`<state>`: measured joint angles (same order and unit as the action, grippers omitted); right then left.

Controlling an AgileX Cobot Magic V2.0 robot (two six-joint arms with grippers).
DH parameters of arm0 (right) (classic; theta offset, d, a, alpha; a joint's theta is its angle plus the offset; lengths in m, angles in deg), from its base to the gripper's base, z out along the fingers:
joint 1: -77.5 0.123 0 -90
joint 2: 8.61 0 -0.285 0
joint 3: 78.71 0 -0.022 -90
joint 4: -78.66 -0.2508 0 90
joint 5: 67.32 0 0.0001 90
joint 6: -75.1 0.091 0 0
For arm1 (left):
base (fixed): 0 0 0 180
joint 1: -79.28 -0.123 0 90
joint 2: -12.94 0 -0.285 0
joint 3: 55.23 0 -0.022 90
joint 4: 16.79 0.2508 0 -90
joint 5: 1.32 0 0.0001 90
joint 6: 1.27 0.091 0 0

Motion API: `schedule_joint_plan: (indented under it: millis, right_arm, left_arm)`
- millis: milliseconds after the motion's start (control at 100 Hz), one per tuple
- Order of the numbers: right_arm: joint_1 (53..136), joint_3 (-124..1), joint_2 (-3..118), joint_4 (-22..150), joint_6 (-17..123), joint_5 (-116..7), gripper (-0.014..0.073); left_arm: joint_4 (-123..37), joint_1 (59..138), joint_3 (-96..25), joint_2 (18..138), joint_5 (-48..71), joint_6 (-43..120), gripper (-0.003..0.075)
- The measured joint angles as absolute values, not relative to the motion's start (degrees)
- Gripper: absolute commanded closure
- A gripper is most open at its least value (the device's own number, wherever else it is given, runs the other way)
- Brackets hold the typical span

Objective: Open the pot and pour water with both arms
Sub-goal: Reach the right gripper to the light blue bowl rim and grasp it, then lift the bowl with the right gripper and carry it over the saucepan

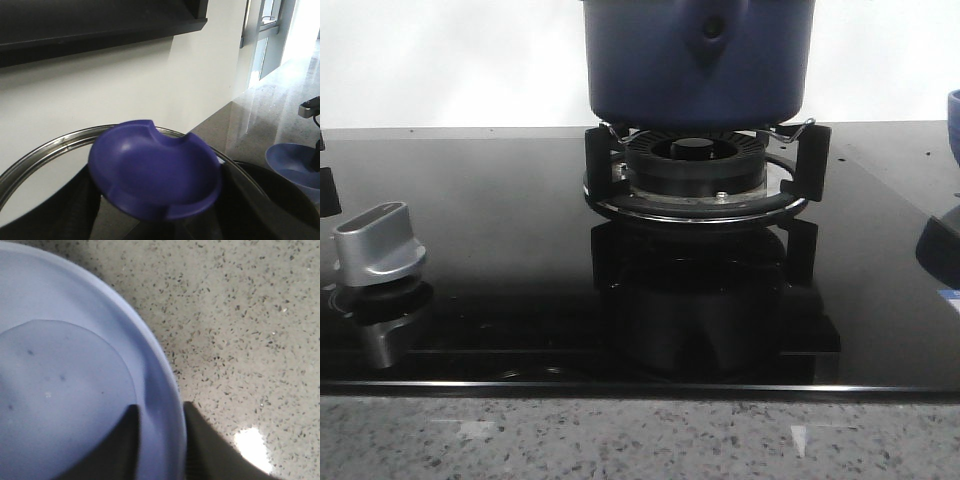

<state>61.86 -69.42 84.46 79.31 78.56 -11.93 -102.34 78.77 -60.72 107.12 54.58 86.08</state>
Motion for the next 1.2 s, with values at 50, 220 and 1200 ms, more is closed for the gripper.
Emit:
schedule_joint_plan:
  millis: [50, 220, 1200]
  right_arm:
    - [61.9, -69.4, 84.6, 79.3, 78.6, -12.1, 0.0664]
    - [61.8, -70.0, 84.5, 78.7, 78.7, -12.4, 0.0664]
    - [74.3, -101.4, 85.5, 73.9, 77.7, 0.6, 0.0660]
  left_arm:
    - [-102.3, 78.8, -60.7, 107.1, 54.6, 86.1, 0.0475]
    - [-102.3, 78.8, -60.7, 107.1, 54.6, 86.1, 0.0475]
    - [-102.3, 78.8, -60.7, 107.1, 54.6, 86.0, 0.0475]
